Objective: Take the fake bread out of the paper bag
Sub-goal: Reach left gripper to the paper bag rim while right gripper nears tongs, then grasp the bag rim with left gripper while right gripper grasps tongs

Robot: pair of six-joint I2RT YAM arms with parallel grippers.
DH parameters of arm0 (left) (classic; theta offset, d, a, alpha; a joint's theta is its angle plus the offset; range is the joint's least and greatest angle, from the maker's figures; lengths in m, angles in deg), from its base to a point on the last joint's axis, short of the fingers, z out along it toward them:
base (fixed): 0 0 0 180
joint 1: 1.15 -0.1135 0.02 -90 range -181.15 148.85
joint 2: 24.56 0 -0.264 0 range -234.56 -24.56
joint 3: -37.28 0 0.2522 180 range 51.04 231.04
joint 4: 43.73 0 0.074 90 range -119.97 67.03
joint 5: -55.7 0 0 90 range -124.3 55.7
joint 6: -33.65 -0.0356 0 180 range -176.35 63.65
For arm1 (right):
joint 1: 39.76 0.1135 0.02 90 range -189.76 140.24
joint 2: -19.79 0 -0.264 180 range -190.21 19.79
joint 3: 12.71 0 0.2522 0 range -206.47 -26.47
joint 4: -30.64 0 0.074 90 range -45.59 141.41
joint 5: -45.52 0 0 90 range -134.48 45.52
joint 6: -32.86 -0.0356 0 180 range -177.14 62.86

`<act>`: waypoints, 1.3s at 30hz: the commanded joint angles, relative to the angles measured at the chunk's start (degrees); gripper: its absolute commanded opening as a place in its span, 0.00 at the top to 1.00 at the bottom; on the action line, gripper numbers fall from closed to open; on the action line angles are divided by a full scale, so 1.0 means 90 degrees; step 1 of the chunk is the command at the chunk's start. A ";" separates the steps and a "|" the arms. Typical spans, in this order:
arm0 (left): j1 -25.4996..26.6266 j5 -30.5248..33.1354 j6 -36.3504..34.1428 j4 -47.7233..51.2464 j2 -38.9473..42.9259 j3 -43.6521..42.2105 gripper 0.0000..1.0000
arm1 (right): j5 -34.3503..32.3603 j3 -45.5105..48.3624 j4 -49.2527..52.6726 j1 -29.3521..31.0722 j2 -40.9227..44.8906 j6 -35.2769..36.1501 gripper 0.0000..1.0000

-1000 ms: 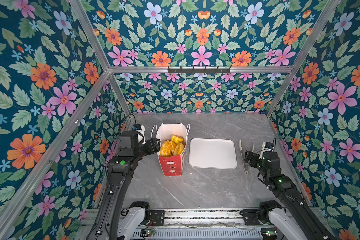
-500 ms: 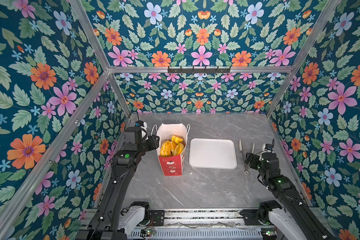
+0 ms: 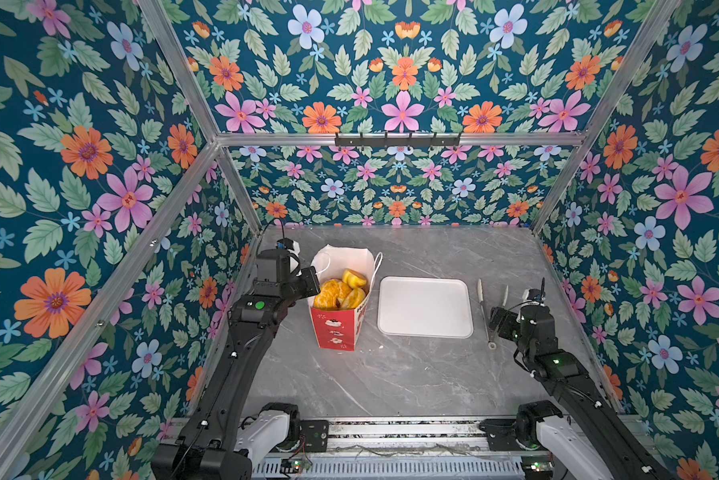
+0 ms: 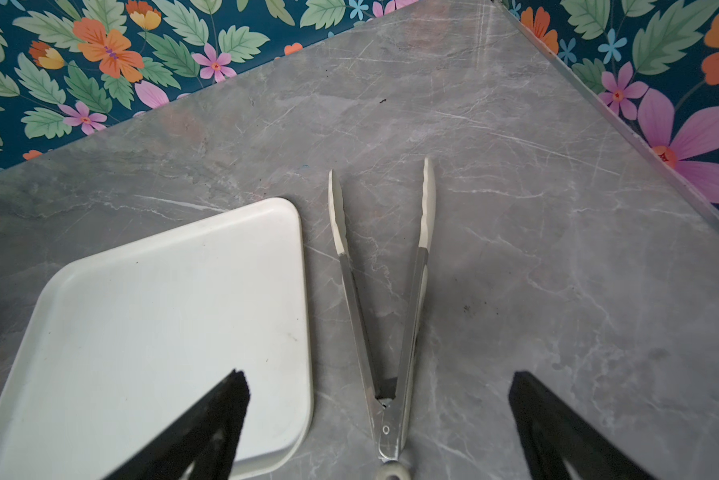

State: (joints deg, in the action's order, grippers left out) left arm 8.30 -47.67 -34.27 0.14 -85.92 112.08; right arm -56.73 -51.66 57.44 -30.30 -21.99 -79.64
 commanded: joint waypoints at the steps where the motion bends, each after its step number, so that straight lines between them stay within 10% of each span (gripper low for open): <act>1: 0.0014 0.0128 -0.0042 -0.0240 -0.0053 0.0090 1.00 | -0.0113 -0.0012 -0.0082 0.0009 -0.0021 -0.0088 0.01; 11: 0.0014 0.0970 -0.0653 -0.0518 -0.0590 0.0817 1.00 | -0.0288 -0.0403 0.0378 0.0004 -0.0273 -0.0064 0.01; 25: 0.0991 0.1542 -0.1502 -0.1490 -0.2049 0.1347 1.00 | 0.0146 -0.1682 0.1429 -0.0256 -0.3018 0.0073 0.01; 39: 0.1283 0.1006 -0.1274 -0.2409 -0.2377 0.0802 1.00 | 0.1215 -0.2643 0.1687 -0.0755 -0.5103 0.0505 0.02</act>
State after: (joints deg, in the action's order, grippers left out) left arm 19.62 -36.79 -46.16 -16.58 -107.56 119.66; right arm -47.53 -73.91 70.93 -36.97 -65.93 -76.38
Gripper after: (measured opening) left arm 0.040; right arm 0.986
